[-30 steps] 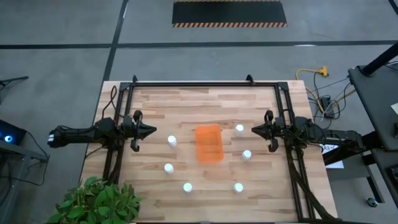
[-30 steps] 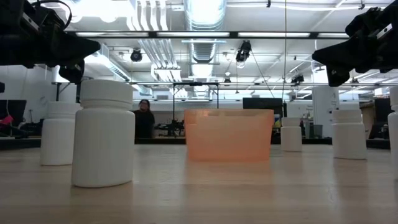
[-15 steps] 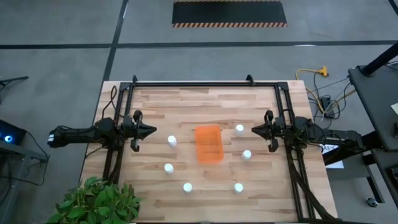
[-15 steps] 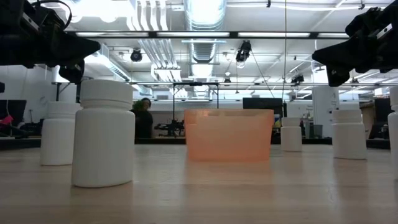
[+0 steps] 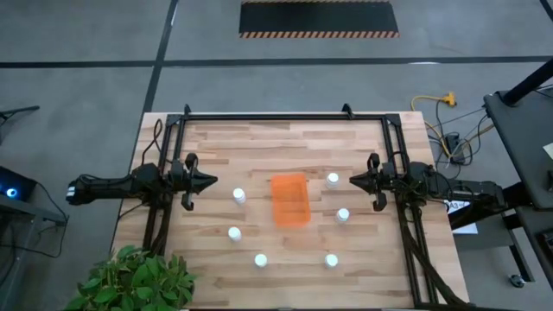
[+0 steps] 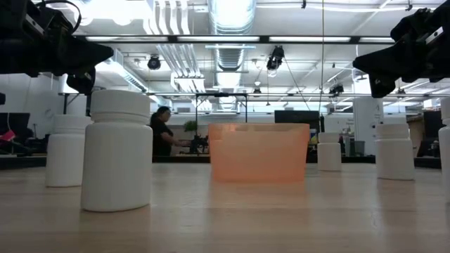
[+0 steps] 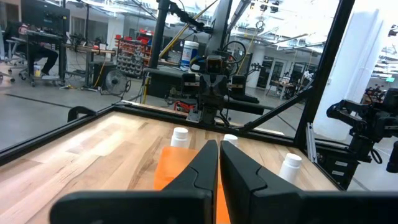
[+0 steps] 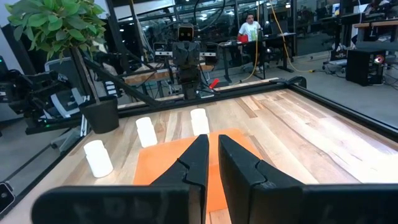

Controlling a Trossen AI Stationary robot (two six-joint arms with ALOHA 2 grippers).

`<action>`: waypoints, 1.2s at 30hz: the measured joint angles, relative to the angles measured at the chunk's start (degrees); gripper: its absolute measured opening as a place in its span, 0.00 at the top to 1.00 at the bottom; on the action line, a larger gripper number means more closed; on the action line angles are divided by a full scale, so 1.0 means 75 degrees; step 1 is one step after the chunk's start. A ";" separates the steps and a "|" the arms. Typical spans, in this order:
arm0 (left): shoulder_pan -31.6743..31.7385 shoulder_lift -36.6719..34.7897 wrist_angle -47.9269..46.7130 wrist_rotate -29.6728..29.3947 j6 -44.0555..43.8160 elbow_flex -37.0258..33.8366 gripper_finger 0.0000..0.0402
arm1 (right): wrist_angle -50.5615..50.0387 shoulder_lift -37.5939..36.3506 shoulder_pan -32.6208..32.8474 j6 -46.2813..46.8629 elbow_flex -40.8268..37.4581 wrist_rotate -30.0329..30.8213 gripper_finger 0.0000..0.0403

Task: Pick and place pill bottles into a basket

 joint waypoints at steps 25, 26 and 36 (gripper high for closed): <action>0.0002 0.0000 -0.0001 0.0000 0.0002 0.0001 1.00 | 0.0000 0.0001 0.0009 0.0000 0.0001 0.0000 0.93; 0.0003 0.0000 0.0000 0.0000 0.0002 0.0000 1.00 | 0.0000 0.0000 0.0009 0.0000 0.0001 0.0000 0.93; 0.0003 0.0000 0.0000 0.0000 0.0003 0.0003 1.00 | 0.0486 0.0000 0.0007 -0.0232 0.0000 0.0050 0.93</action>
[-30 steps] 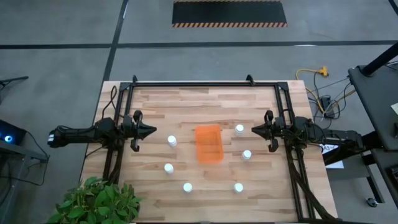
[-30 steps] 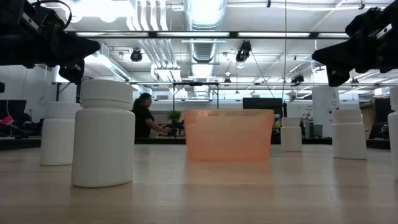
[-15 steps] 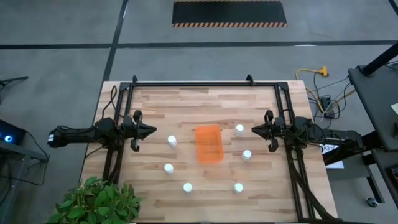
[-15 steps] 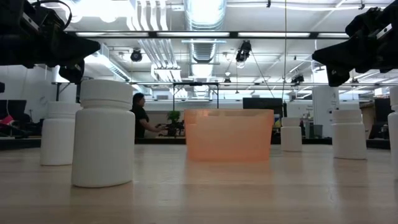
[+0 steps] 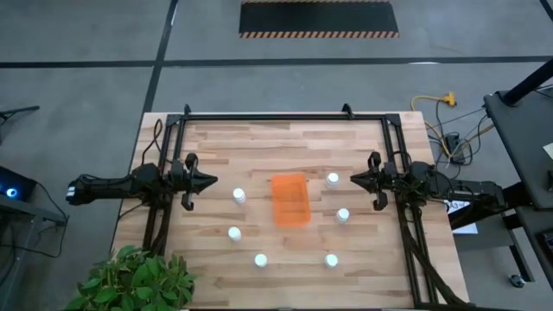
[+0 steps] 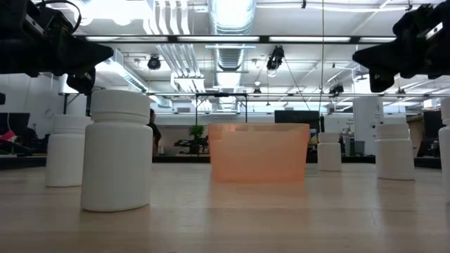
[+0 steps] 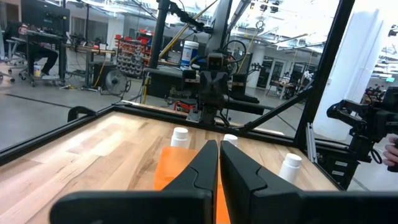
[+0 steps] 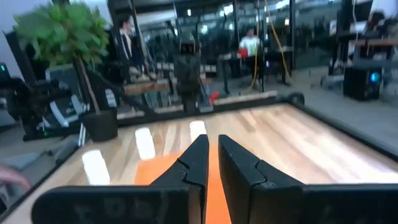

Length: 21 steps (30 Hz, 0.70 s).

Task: Pick and place pill bottles into a basket
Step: Put the middle right white pill bottle into the orange bin

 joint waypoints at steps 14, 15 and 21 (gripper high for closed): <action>0.0000 0.0000 -0.0001 0.0000 0.0000 -0.0001 1.00 | 0.2626 0.0000 -0.0001 0.0084 0.0000 0.0020 0.93; 0.0000 0.0000 -0.0003 0.0000 0.0000 -0.0001 1.00 | 0.2793 0.0003 -0.0001 0.0141 0.0000 0.0020 0.93; -0.0003 0.0000 -0.0003 0.0000 0.0000 -0.0003 1.00 | 0.3709 0.0000 -0.0001 0.0179 0.0000 0.0021 0.93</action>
